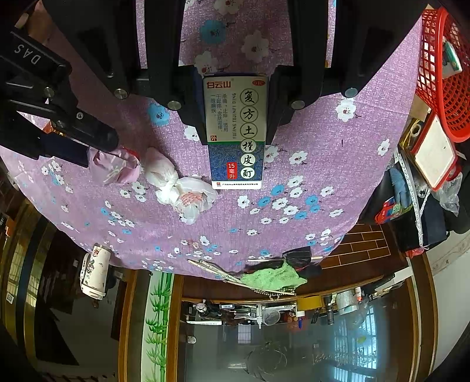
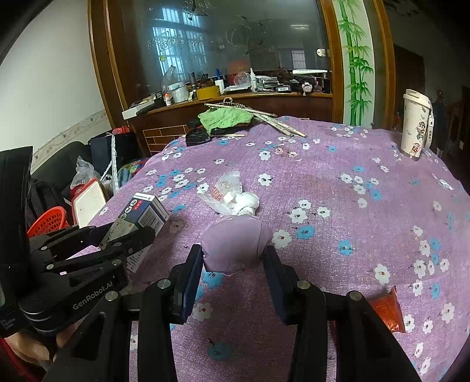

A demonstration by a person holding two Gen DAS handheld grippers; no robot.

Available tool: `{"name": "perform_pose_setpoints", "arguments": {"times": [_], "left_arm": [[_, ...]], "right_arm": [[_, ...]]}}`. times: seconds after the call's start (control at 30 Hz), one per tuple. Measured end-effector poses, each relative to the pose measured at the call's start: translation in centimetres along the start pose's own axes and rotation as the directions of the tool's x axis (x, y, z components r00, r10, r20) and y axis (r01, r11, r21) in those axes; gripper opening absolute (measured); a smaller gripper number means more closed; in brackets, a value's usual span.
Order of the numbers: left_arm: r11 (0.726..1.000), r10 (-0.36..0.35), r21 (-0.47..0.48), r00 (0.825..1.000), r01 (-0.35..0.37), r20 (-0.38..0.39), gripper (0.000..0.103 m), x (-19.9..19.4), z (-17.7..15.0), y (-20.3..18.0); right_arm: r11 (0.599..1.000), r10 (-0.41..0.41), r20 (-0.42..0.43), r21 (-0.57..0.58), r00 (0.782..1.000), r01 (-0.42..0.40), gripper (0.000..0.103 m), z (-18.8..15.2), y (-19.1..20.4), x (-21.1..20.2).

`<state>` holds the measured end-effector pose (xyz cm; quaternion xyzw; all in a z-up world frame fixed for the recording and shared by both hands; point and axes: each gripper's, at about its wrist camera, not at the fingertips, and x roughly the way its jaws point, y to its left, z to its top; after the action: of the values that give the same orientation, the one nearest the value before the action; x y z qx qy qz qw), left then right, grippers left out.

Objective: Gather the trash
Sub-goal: 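Carry the medicine box with the left tool while the right tool carries the pink cloth to the basket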

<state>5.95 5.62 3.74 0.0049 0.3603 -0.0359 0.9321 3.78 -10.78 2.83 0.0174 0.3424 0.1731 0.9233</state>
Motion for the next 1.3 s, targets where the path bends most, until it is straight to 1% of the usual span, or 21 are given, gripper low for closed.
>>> {"name": "perform_pose_setpoints", "arguments": {"times": [0.7, 0.9, 1.07, 1.17, 1.3], "left_arm": [[1.0, 0.0, -0.001, 1.0, 0.0, 0.001, 0.033, 0.0, 0.0, 0.0], [0.999, -0.009, -0.037, 1.0, 0.009, -0.006, 0.033, -0.2, 0.0, 0.8], [0.997, -0.024, -0.067, 1.0, 0.024, -0.001, 0.033, -2.2, 0.2, 1.6], [0.996, -0.026, -0.08, 1.0, 0.027, 0.018, 0.033, -4.0, 0.4, 2.3], [0.992, -0.011, -0.124, 0.998, 0.017, 0.056, 0.033, -7.2, 0.3, 4.8]], "right_arm": [[1.0, 0.002, 0.004, -0.001, 1.0, -0.002, 0.046, 0.1, -0.1, 0.0], [0.999, 0.009, 0.01, 0.031, 1.0, -0.01, 0.046, 0.5, -0.6, -0.1], [0.998, 0.019, 0.006, 0.057, 1.0, -0.019, 0.046, 1.0, -0.3, -0.9], [0.998, 0.035, 0.01, 0.045, 0.999, -0.035, 0.046, 1.5, 0.9, -1.7], [0.997, 0.079, 0.019, 0.022, 0.997, -0.079, 0.046, 2.4, 3.3, -3.0]]}}
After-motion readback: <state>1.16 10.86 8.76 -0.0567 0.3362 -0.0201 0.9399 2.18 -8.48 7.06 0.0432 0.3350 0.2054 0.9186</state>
